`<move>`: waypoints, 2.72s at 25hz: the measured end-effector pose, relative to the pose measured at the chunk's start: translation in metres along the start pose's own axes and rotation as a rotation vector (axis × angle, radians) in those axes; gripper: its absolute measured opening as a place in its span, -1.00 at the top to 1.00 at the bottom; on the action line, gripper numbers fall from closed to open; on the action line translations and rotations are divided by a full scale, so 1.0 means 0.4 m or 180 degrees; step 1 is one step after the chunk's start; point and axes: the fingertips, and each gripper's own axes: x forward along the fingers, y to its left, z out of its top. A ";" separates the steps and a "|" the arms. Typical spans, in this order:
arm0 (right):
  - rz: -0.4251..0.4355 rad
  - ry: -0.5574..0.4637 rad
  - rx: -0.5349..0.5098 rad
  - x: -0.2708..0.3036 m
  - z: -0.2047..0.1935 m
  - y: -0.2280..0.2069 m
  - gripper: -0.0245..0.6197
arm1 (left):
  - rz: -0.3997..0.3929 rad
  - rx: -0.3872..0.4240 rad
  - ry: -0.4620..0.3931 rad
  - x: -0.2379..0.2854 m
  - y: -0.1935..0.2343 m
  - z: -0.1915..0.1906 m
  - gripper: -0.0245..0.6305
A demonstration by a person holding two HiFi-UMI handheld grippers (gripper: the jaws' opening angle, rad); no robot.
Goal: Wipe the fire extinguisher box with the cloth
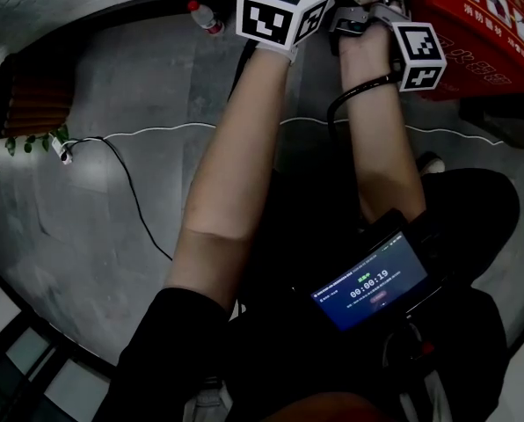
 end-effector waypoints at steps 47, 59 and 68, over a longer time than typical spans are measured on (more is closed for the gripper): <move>-0.1746 0.0448 0.0042 -0.114 -0.238 -0.725 0.70 | -0.0226 0.0059 0.1837 0.083 -0.069 -0.685 0.92; -0.2049 0.0611 0.0077 -0.128 -0.289 -0.884 0.70 | -0.0296 0.0006 0.2006 0.108 -0.089 -0.754 0.92; -0.2187 0.0813 -0.0100 -0.154 -0.305 -0.962 0.70 | -0.0257 -0.0057 0.2004 0.100 -0.085 -0.756 0.92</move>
